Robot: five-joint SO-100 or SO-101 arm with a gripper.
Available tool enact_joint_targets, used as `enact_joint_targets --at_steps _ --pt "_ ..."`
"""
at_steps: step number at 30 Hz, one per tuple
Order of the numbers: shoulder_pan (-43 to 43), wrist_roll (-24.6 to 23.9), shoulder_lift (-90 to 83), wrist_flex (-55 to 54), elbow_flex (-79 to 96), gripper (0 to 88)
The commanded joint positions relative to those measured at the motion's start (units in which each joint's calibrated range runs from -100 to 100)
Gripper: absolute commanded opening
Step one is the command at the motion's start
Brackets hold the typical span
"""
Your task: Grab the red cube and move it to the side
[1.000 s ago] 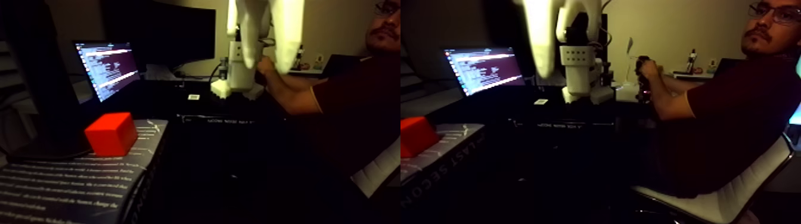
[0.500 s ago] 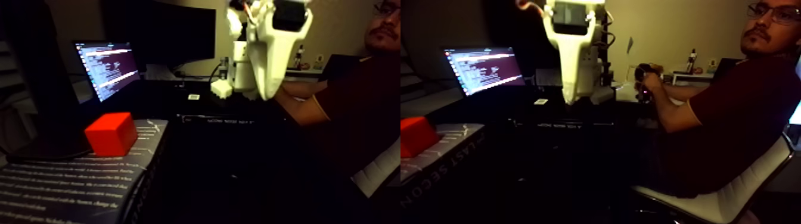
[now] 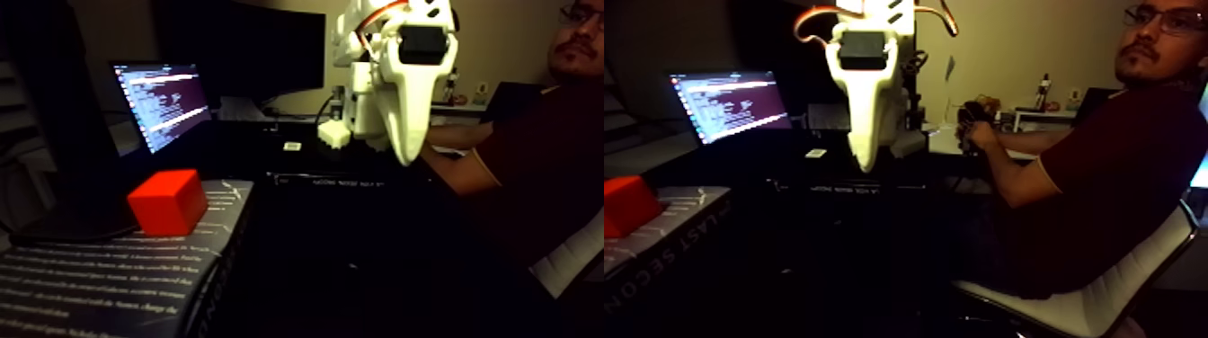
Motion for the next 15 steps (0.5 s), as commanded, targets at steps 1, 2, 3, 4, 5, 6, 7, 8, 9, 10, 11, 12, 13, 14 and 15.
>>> enact_joint_targets --at_steps 1,2,3,4,5,6,7,8,9,10,11,12,13,14,15 --pt "-0.08 -0.13 -2.11 -0.09 0.91 0.7" --pt "0.00 -0.13 -2.62 -0.09 1.55 0.7" --pt "0.00 -0.13 -3.29 -0.09 2.27 0.7" --pt "-0.08 -0.13 -3.37 0.00 2.36 0.7" --pt "-0.08 -0.13 -3.46 0.00 2.36 0.7" --pt "0.08 -0.13 -3.46 0.00 2.36 0.7" --pt "0.08 -0.13 -3.46 0.00 2.45 0.7" --pt "0.17 -0.13 -3.54 0.08 2.45 0.7" --pt "0.33 -0.08 -3.71 0.08 2.45 0.7" --pt "0.33 0.08 -4.13 0.08 2.63 0.7" --pt "0.33 0.19 -4.55 0.08 2.72 0.7" --pt "0.42 0.19 -5.14 0.08 2.91 0.7" --pt "0.42 0.19 -5.81 0.08 3.09 0.7" --pt "0.42 0.24 -6.40 0.08 3.45 0.7" --pt "0.42 0.24 -6.90 0.08 3.63 0.7"
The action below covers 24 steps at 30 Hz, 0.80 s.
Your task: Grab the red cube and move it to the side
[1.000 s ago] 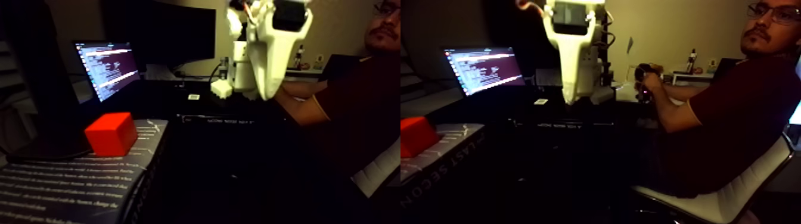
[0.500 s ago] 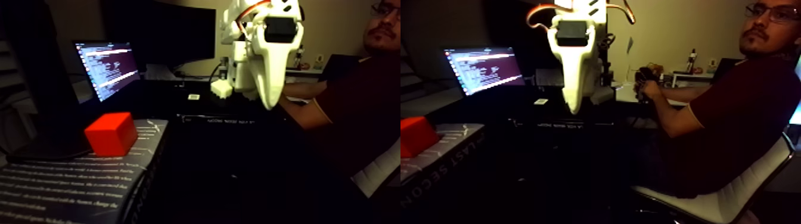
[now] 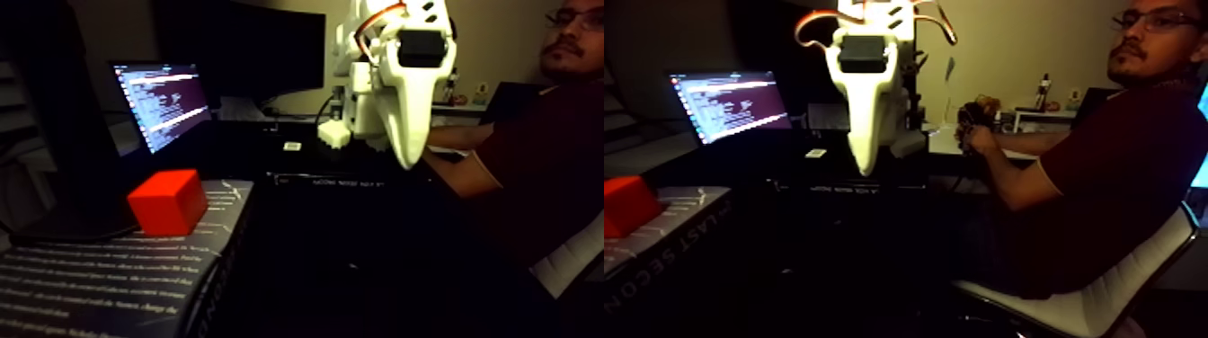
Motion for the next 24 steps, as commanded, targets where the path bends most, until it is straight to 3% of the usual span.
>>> enact_joint_targets --at_steps 1,24 --pt "0.34 0.24 -1.35 0.08 0.27 0.7" --pt "0.26 0.24 -1.77 1.35 0.18 0.7"
